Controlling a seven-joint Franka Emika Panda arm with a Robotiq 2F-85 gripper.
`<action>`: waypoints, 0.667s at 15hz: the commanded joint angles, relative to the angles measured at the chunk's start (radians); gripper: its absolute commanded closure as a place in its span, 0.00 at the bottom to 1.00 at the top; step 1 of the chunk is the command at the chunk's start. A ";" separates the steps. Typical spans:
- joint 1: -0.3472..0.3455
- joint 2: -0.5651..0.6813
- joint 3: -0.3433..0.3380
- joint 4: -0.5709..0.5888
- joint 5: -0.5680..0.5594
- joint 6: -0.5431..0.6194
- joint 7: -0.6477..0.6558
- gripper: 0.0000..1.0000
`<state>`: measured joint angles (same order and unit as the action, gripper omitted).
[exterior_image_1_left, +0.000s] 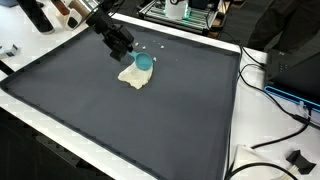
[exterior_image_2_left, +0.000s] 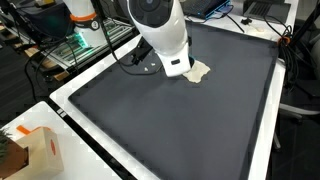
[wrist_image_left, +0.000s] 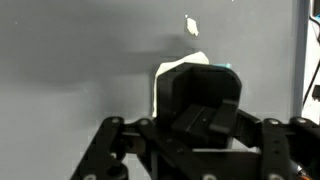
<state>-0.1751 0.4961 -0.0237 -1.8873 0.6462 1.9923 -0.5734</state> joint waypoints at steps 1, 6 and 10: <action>-0.007 0.010 0.001 -0.034 -0.048 0.065 0.000 0.81; -0.004 -0.004 -0.008 -0.071 -0.059 0.126 0.013 0.81; -0.001 0.007 -0.001 -0.059 -0.052 0.156 0.014 0.81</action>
<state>-0.1762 0.4840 -0.0240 -1.9231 0.6379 2.0538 -0.5707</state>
